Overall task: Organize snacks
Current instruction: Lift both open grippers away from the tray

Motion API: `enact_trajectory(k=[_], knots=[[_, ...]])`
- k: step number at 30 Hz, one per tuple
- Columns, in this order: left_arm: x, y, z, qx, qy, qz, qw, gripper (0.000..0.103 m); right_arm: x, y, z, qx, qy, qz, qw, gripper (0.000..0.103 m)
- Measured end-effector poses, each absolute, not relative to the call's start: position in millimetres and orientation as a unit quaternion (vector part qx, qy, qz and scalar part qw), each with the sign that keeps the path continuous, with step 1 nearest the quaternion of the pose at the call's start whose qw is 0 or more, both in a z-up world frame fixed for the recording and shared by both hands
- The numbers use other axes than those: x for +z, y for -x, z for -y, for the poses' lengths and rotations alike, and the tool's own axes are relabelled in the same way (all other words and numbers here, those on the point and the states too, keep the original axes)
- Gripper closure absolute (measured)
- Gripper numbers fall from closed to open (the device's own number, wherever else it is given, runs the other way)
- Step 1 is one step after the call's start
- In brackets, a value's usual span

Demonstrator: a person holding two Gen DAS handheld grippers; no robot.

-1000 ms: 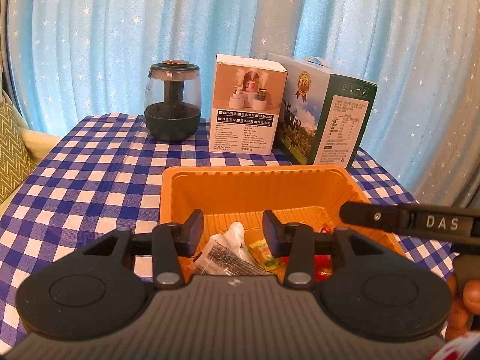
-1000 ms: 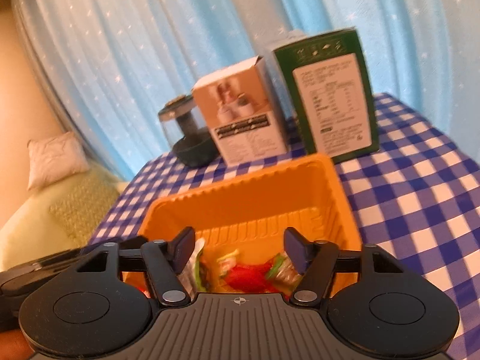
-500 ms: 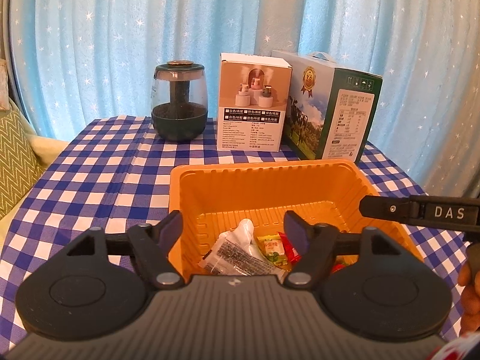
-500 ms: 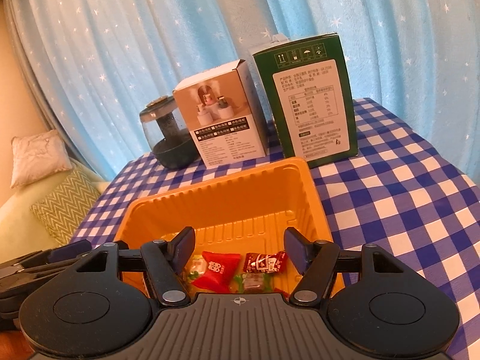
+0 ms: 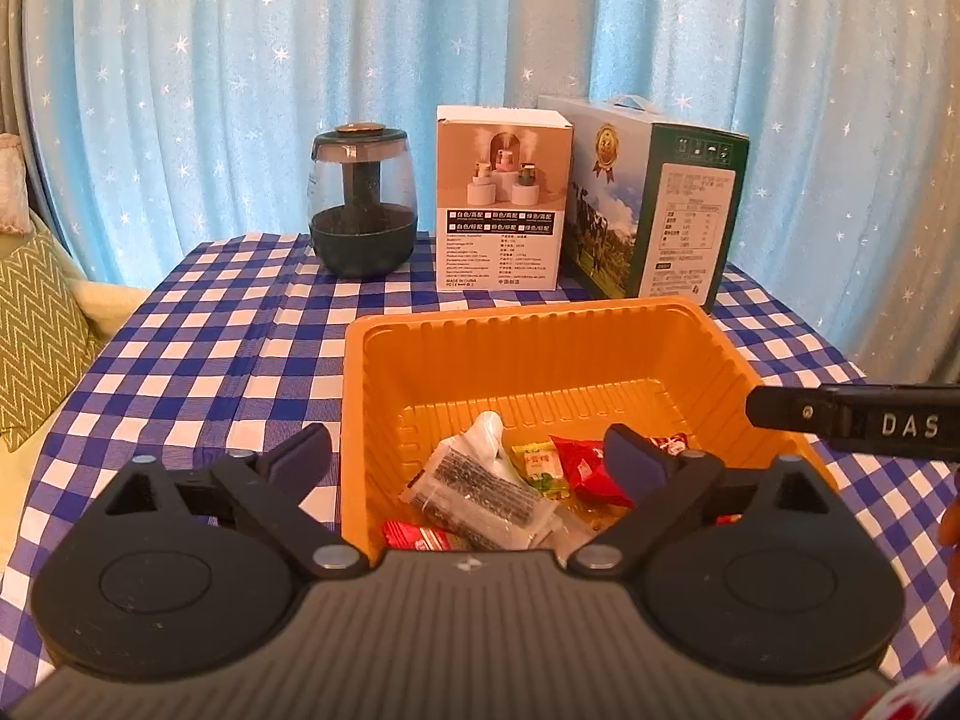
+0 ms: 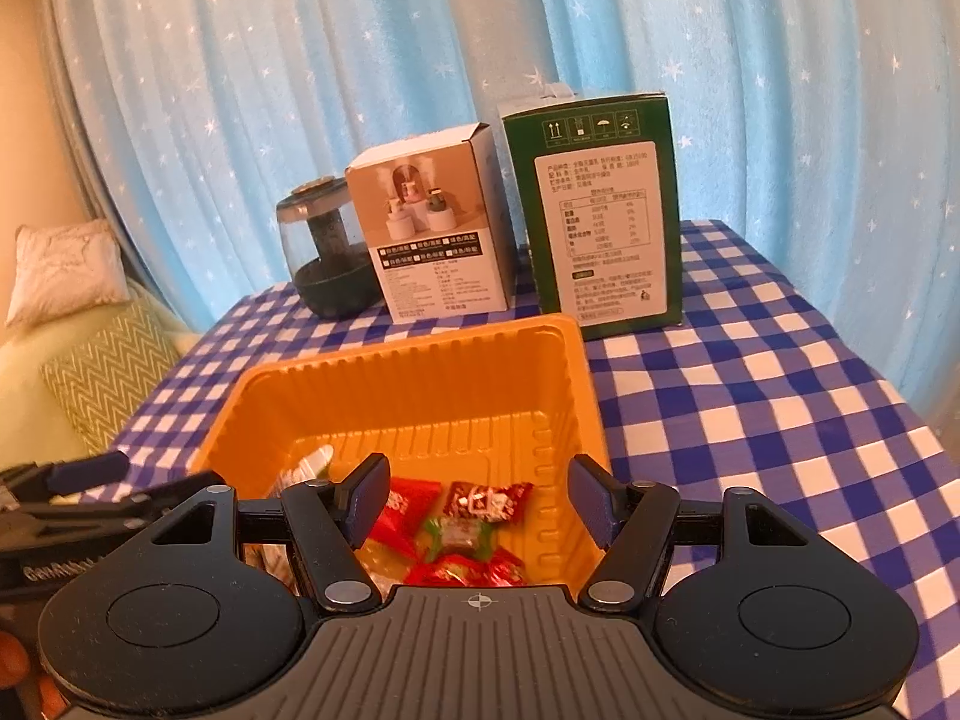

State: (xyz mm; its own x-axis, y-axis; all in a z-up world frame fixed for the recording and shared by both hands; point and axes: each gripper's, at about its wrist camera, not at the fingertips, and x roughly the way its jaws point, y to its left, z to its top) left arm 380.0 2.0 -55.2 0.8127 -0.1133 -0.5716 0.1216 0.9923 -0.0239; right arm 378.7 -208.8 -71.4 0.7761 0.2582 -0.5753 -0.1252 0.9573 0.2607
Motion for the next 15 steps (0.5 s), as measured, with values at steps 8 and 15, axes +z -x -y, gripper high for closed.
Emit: enact_trajectory(k=[8, 15], knots=[[-56.1, -346.5, -5.9, -0.051, -0.017, -0.309, 0.949, 0.001, -66.7, -351.6, 215.3, 0.101, -0.095, -0.32, 0.937, 0.022], [-51.5, -303.4, -7.8, -0.033, -0.005, -0.33, 0.944, 0.001, -62.4, -309.4, 209.6, 0.107, -0.069, -0.331, 0.935, 0.021]])
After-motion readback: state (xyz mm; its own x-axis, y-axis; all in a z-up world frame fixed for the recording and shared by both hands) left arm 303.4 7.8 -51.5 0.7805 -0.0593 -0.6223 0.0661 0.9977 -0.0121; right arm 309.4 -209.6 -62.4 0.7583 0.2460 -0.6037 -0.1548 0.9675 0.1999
